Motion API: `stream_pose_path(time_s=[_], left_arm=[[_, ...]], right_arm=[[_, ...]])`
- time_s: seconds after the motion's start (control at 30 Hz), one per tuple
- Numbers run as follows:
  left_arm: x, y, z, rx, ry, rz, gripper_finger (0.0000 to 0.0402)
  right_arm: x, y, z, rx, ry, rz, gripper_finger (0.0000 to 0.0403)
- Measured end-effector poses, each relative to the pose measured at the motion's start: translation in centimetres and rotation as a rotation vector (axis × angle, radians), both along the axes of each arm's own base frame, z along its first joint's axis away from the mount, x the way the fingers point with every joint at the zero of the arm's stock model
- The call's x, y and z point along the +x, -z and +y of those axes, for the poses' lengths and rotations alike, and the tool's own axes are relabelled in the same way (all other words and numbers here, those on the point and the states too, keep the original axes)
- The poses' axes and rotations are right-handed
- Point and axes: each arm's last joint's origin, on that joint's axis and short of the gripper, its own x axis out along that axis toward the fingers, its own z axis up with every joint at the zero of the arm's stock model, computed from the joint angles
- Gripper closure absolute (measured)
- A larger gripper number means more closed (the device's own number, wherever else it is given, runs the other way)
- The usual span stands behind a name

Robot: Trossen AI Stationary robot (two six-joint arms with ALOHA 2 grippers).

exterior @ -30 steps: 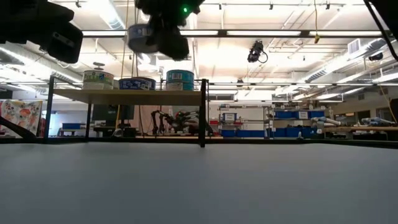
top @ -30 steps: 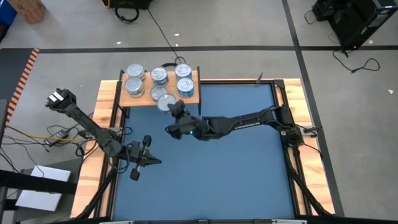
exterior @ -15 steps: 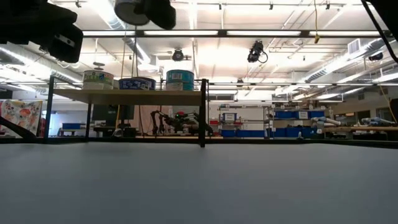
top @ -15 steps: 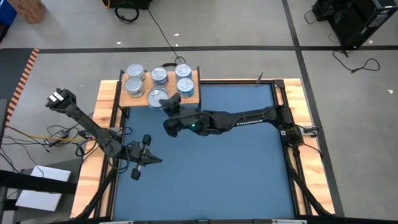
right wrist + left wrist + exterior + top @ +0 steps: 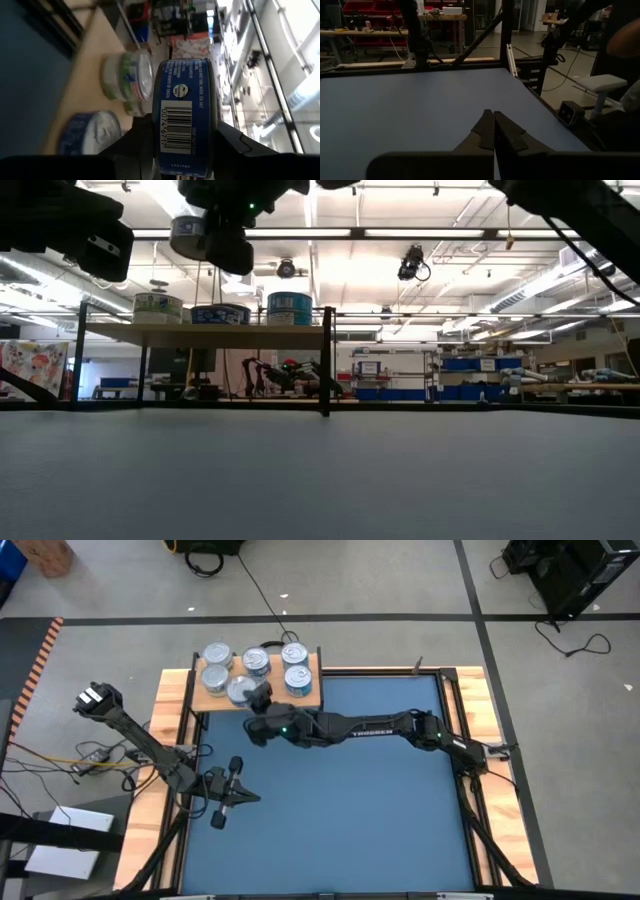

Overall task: Stack canned seafood by type on shelf
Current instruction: Stack the blue tuna can on top of the blue tuna can on the shelf

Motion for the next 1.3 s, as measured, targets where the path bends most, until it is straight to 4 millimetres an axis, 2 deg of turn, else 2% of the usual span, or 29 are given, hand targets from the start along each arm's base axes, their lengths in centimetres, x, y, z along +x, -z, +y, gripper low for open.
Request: stream_pose_path(time_s=[0.3,0.5,0.77,1.13,1.3], left_arm=[[0.0,0.0,0.0,0.001,0.0,0.003,0.04],[0.0,0.0,0.0,-0.005,0.0,0.0,0.04],[0.0,-0.1,0.0,-0.01,0.0,-0.006,0.04],[0.0,-0.1,0.0,-0.009,0.0,-0.004,0.04],[0.0,-0.1,0.0,-0.009,0.0,-0.004,0.04]], right_arm=[[0.0,1.5,-3.3,0.097,0.059,0.041,0.0261],[-0.2,2.1,-4.7,0.147,0.063,0.042,0.0261],[-0.4,2.6,-5.5,0.231,0.026,0.058,0.0261],[-0.6,2.8,-6.5,0.249,0.035,0.07,0.0261],[-0.7,3.0,-6.5,0.295,0.049,0.061,0.0218]])
